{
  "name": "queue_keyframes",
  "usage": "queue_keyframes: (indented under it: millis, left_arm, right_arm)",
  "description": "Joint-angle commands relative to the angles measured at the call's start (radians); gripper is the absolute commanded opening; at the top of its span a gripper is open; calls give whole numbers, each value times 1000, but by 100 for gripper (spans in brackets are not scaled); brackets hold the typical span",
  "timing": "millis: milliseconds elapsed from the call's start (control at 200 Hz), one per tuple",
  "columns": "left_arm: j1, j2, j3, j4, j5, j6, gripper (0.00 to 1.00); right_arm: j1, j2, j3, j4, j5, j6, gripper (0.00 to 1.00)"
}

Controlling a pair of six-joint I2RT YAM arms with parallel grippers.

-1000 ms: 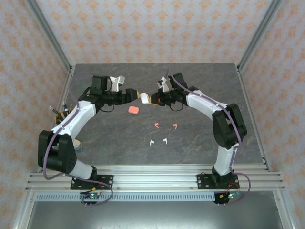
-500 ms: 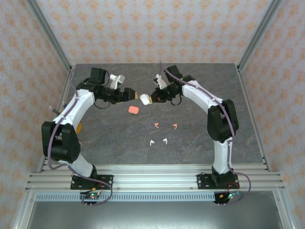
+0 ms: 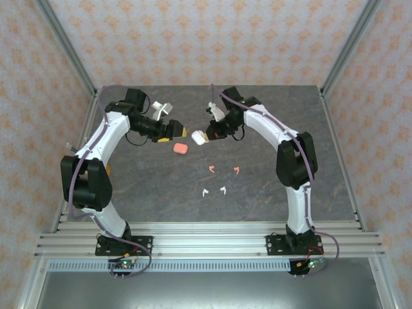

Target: Insert wireless bluetooth earbuds into charging case

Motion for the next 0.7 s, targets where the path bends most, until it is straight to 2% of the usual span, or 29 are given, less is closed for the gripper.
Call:
queue_keyframes:
  millis: [0, 310, 696]
  left_arm:
    - [6, 0, 25, -65, 30, 37, 100]
    - [6, 7, 33, -32, 44, 16, 100]
    - [6, 121, 135, -130, 106, 84, 100]
  right_arm:
    - [-3, 9, 39, -51, 33, -57, 0]
    - [-3, -8, 47, -116, 90, -128, 0]
    - [-3, 30, 99, -155, 150, -203, 0]
